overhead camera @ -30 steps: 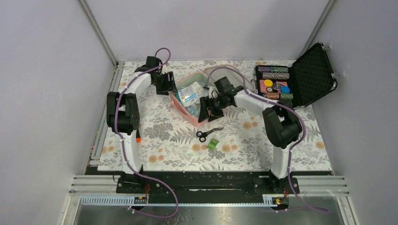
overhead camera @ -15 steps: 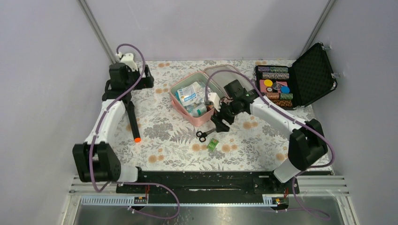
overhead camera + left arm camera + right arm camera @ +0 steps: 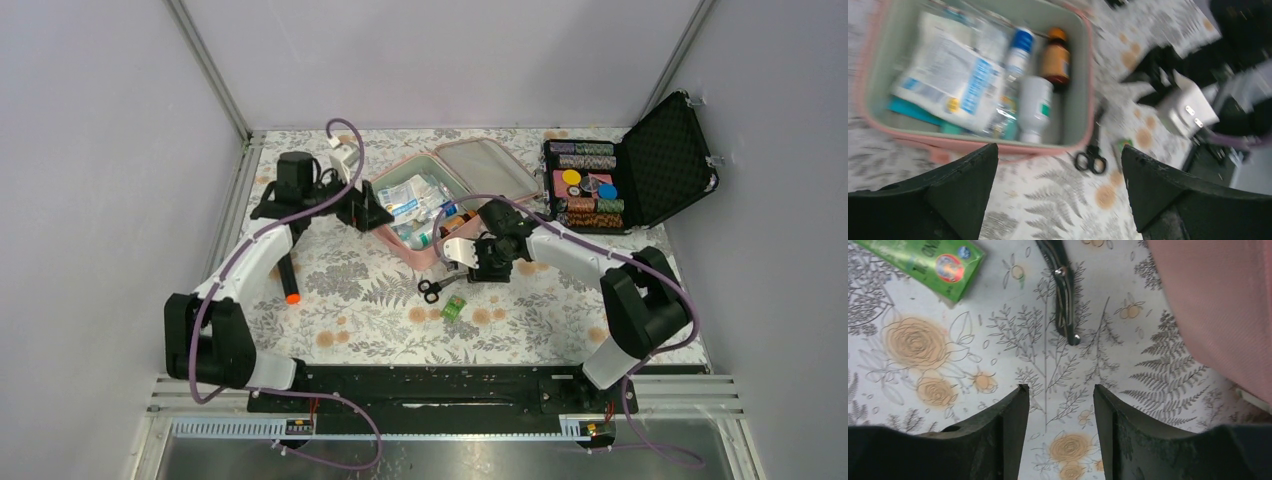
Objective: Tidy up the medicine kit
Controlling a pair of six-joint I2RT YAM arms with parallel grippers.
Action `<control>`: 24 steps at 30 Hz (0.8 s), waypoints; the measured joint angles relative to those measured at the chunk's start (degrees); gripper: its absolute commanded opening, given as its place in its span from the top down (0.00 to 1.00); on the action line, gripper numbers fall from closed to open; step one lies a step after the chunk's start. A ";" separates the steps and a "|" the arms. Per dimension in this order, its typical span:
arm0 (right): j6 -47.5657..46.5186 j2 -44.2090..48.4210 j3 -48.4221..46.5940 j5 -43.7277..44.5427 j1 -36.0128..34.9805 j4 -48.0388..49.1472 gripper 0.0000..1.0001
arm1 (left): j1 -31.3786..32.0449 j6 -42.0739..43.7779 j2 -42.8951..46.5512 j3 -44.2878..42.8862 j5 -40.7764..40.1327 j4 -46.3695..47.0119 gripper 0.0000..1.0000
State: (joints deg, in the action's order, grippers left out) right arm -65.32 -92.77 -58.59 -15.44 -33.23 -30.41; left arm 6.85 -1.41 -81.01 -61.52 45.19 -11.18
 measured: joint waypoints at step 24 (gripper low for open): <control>-4.61 -15.74 -12.24 1.42 -3.80 -3.87 0.62 | -6.43 -5.33 1.88 8.96 -6.47 -2.47 0.02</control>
State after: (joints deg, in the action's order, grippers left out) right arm -69.93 -108.51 -70.83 -14.02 -37.04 -34.28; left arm 0.43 -6.74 -79.13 -52.56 38.72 -13.65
